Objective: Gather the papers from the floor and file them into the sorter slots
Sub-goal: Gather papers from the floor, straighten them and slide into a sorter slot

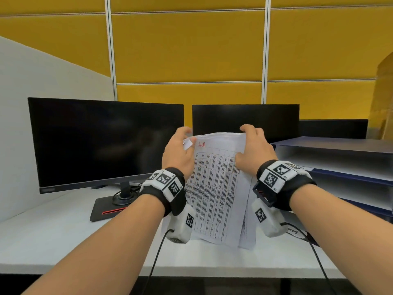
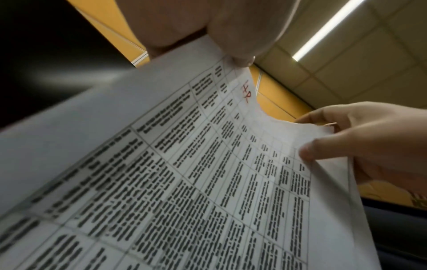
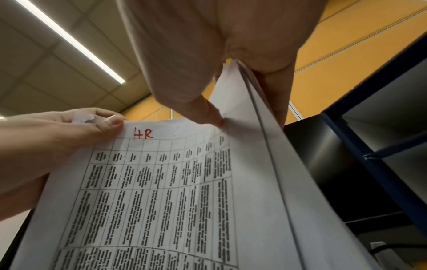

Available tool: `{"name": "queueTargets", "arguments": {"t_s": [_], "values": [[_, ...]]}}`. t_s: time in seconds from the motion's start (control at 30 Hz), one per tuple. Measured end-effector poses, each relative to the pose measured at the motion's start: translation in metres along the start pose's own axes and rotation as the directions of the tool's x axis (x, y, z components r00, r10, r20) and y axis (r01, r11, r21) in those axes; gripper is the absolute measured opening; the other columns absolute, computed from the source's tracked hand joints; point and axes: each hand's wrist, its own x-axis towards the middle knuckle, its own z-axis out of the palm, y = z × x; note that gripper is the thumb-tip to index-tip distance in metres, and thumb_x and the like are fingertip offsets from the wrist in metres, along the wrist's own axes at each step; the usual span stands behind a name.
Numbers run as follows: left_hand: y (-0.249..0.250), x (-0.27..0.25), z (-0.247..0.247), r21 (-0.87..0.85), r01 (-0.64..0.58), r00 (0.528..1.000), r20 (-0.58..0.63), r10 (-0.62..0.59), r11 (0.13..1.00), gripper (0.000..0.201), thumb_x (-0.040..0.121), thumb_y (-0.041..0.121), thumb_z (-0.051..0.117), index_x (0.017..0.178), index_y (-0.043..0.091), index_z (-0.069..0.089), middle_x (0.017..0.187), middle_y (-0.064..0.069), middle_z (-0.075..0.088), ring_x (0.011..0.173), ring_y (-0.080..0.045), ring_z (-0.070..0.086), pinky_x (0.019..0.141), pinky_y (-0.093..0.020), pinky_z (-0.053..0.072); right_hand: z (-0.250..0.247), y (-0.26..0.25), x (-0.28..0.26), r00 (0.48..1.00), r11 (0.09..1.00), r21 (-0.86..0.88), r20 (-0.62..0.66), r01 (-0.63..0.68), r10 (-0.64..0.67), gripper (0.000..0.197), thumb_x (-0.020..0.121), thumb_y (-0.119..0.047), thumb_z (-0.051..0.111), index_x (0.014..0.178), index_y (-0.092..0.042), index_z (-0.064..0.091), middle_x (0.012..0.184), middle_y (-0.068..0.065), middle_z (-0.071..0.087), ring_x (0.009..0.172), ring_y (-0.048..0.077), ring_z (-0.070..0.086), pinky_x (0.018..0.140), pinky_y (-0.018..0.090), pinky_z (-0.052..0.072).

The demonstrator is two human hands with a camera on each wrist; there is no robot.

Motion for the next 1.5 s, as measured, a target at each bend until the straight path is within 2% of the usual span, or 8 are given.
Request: {"name": "queueTargets", "arguments": {"t_s": [0.23, 0.4, 0.53, 0.7, 0.87, 1.03, 1.17, 1.5], "values": [[-0.008, 0.008, -0.011, -0.064, 0.100, 0.994, -0.032, -0.102, 0.993, 0.004, 0.096, 0.032, 0.051, 0.093, 0.032, 0.053, 0.093, 0.011, 0.058, 0.088, -0.014, 0.062, 0.077, -0.043, 0.057, 0.002, 0.016, -0.002, 0.998, 0.962, 0.271, -0.059, 0.022, -0.006, 0.041, 0.087, -0.019, 0.064, 0.124, -0.027, 0.050, 0.116, -0.001, 0.051, 0.097, 0.013, 0.050, 0.079, 0.027, 0.042], [-0.006, 0.007, -0.015, -0.185, 0.225, 0.966, -0.084, -0.244, 0.957, 0.014, 0.095, 0.028, 0.054, 0.104, 0.023, 0.045, 0.098, 0.001, 0.058, 0.088, -0.018, 0.061, 0.071, -0.034, 0.054, 0.015, 0.019, -0.015, 0.987, 0.674, 0.729, 0.013, -0.118, 0.158, 0.050, 0.083, -0.018, 0.070, 0.127, -0.019, 0.046, 0.115, 0.001, 0.057, 0.102, 0.017, 0.060, 0.083, 0.032, 0.054], [0.015, -0.004, -0.002, -0.272, 0.200, 0.962, -0.127, -0.241, 0.941, 0.027, 0.091, 0.021, 0.061, 0.112, 0.026, 0.044, 0.093, 0.012, 0.052, 0.089, -0.009, 0.058, 0.077, -0.028, 0.050, 0.027, 0.000, -0.020, 0.985, 0.692, 0.718, -0.047, -0.081, 0.164, 0.024, 0.089, -0.007, 0.060, 0.108, -0.020, 0.055, 0.100, -0.004, 0.062, 0.088, 0.008, 0.061, 0.080, 0.030, 0.055], [0.021, -0.014, 0.007, -0.114, 0.102, 0.983, -0.143, -0.118, 0.988, 0.026, 0.092, 0.033, 0.059, 0.116, 0.030, 0.050, 0.113, 0.012, 0.049, 0.095, -0.006, 0.047, 0.079, -0.023, 0.034, 0.028, 0.004, -0.020, 0.973, 0.687, 0.720, -0.080, -0.095, 0.218, 0.060, 0.082, -0.001, 0.057, 0.134, -0.026, 0.038, 0.120, 0.001, 0.051, 0.106, 0.020, 0.056, 0.087, 0.037, 0.053], [0.013, 0.001, 0.007, -0.112, 0.231, 0.959, -0.141, -0.246, 0.966, 0.024, 0.090, 0.040, 0.055, 0.088, 0.017, 0.060, 0.083, 0.010, 0.057, 0.081, -0.011, 0.055, 0.072, -0.028, 0.043, 0.029, 0.006, -0.021, 0.975, 0.745, 0.660, -0.093, -0.090, 0.200, 0.074, 0.073, -0.053, 0.058, 0.137, -0.038, 0.025, 0.138, 0.001, 0.044, 0.123, 0.022, 0.049, 0.099, 0.047, 0.045], [0.012, 0.008, 0.010, -0.139, 0.276, 0.930, -0.209, -0.301, 0.951, 0.019, 0.088, 0.032, 0.058, 0.081, 0.014, 0.058, 0.074, 0.009, 0.053, 0.069, -0.008, 0.051, 0.067, -0.028, 0.046, 0.020, 0.003, 0.003, 0.831, 0.532, 0.798, -0.073, -0.283, 0.552, 0.038, 0.087, -0.055, 0.047, 0.094, -0.019, 0.055, 0.091, -0.001, 0.056, 0.086, 0.020, 0.053, 0.076, 0.034, 0.042], [0.004, 0.014, 0.004, -0.154, 0.329, 0.909, -0.217, -0.356, 0.932, 0.018, 0.085, 0.030, 0.059, 0.071, 0.021, 0.053, 0.074, 0.009, 0.054, 0.072, -0.011, 0.055, 0.060, -0.024, 0.043, 0.020, 0.007, 0.011, 0.822, 0.582, 0.770, -0.139, -0.261, 0.552, 0.037, 0.091, -0.037, 0.045, 0.059, -0.017, 0.042, 0.062, -0.001, 0.042, 0.063, 0.018, 0.042, 0.063, 0.031, 0.033], [0.023, 0.014, 0.009, -0.067, 0.155, 0.932, -0.320, -0.168, 0.986, 0.016, 0.092, 0.029, 0.059, 0.084, 0.016, 0.057, 0.070, 0.016, 0.048, 0.070, -0.003, 0.045, 0.068, -0.022, 0.034, 0.017, -0.010, 0.008, 0.885, 0.793, 0.607, -0.397, 0.052, 0.245, 0.017, 0.095, -0.034, 0.050, 0.096, -0.022, 0.062, 0.082, -0.015, 0.055, 0.075, 0.000, 0.051, 0.066, 0.017, 0.040]]}}
